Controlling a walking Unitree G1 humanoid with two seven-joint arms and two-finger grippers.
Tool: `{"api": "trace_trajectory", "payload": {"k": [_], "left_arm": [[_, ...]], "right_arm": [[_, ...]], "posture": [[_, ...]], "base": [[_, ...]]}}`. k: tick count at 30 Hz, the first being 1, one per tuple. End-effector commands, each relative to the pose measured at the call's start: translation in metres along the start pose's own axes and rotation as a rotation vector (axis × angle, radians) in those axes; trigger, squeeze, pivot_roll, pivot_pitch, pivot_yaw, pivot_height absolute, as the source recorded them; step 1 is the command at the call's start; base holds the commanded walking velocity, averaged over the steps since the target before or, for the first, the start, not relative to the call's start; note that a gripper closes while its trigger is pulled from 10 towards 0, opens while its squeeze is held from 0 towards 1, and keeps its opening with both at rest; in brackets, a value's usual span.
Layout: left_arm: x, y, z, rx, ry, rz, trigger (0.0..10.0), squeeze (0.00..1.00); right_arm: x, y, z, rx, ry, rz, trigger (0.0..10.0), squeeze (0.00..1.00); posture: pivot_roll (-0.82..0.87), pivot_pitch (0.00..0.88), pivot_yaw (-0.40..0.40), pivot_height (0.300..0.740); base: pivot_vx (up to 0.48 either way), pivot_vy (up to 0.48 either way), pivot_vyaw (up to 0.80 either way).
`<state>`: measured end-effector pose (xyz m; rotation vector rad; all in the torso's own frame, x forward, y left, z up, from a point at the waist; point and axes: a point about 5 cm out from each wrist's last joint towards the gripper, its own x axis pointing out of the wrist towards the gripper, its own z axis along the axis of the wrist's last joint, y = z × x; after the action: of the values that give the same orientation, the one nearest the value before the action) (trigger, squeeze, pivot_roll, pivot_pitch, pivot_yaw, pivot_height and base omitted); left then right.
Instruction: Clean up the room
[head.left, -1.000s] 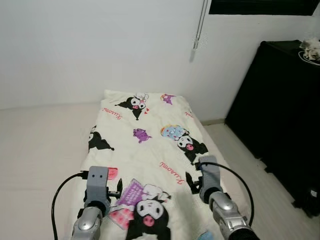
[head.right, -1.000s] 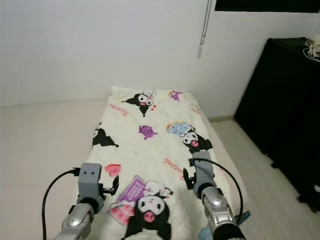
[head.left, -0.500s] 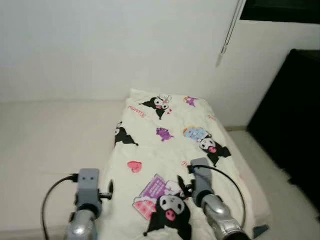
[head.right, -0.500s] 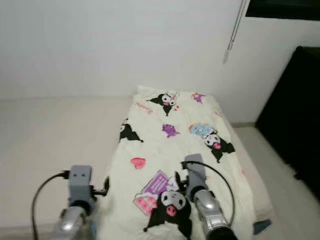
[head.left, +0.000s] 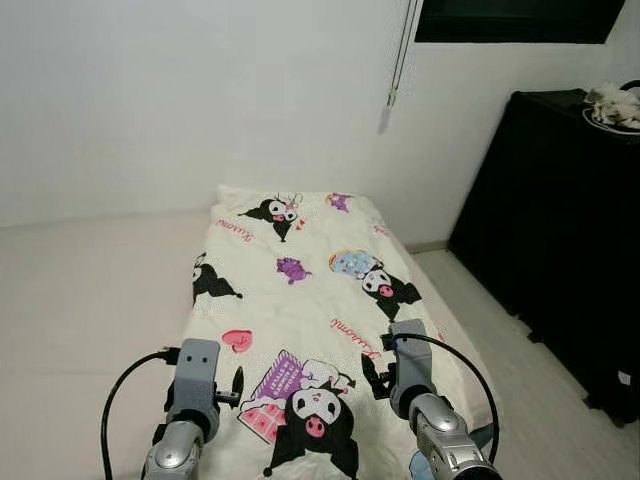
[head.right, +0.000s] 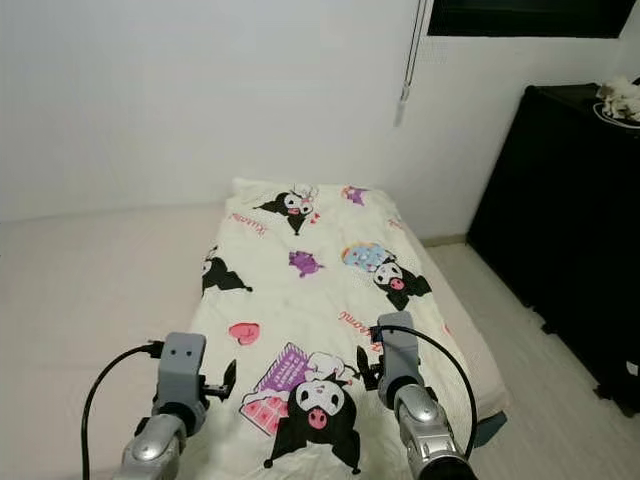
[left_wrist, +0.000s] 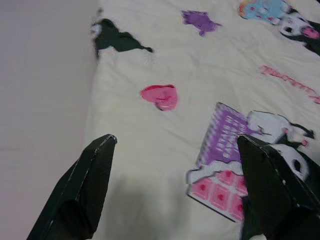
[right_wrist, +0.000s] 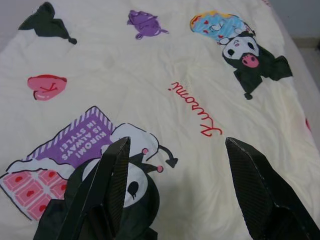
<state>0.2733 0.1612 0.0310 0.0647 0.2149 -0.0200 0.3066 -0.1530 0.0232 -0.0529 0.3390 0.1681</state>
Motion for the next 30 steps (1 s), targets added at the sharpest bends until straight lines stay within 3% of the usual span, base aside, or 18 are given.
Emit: {"api": "trace_trajectory", "payload": {"k": [1, 13, 18, 30], "left_arm": [[-0.001, 0.002, -0.005, 0.014, 0.028, -0.005, 10.0, 0.00], [-0.006, -0.003, -0.010, -0.005, 0.057, -0.073, 10.0, 0.00], [-0.009, -0.007, -0.011, 0.063, 0.055, -0.097, 10.0, 0.00], [-0.008, -0.012, -0.009, 0.060, 0.050, -0.145, 10.0, 0.00]], "right_arm": [[-0.001, 0.002, -0.003, -0.011, 0.015, 0.011, 10.0, 0.00], [-0.001, 0.002, -0.003, 0.001, 0.015, 0.012, 10.0, 0.00], [-0.001, 0.002, -0.003, 0.003, 0.013, 0.012, 10.0, 0.00], [-0.001, 0.002, -0.002, 0.016, 0.002, 0.004, 10.0, 0.00]], "posture": [[0.00, 0.047, -0.056, 0.740], [0.00, 0.062, -0.064, 0.740], [0.00, 0.064, -0.062, 0.740], [0.00, 0.065, -0.061, 0.740]], "base": [[0.000, 0.000, 0.80], [0.000, 0.000, 0.80], [0.000, 0.000, 0.80], [0.000, 0.000, 0.73]]}}
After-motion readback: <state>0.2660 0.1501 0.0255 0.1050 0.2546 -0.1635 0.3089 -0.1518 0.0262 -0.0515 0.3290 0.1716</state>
